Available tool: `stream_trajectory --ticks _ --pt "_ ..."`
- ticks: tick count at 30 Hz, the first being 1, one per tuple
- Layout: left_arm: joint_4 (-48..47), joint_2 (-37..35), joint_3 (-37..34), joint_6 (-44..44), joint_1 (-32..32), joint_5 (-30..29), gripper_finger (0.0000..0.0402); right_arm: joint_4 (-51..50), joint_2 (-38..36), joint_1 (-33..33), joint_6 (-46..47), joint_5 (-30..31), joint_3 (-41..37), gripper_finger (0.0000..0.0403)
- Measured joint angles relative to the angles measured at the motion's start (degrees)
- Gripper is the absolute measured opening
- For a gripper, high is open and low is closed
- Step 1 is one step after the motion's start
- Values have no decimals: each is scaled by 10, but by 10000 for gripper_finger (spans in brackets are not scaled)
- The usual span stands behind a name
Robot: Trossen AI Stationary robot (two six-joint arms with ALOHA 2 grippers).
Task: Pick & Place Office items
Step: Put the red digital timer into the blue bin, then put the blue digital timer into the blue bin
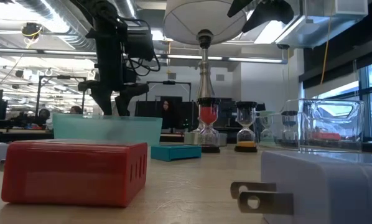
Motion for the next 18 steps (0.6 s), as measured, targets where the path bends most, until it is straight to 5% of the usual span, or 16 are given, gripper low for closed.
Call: stream_trajectory --ticks 12,18 --pt "3 -12 26 79 -9 39 226 0 0 0 -1 0 0 318" --pt "116 -22 47 126 -90 94 219 0 0 0 -2 0 0 318"
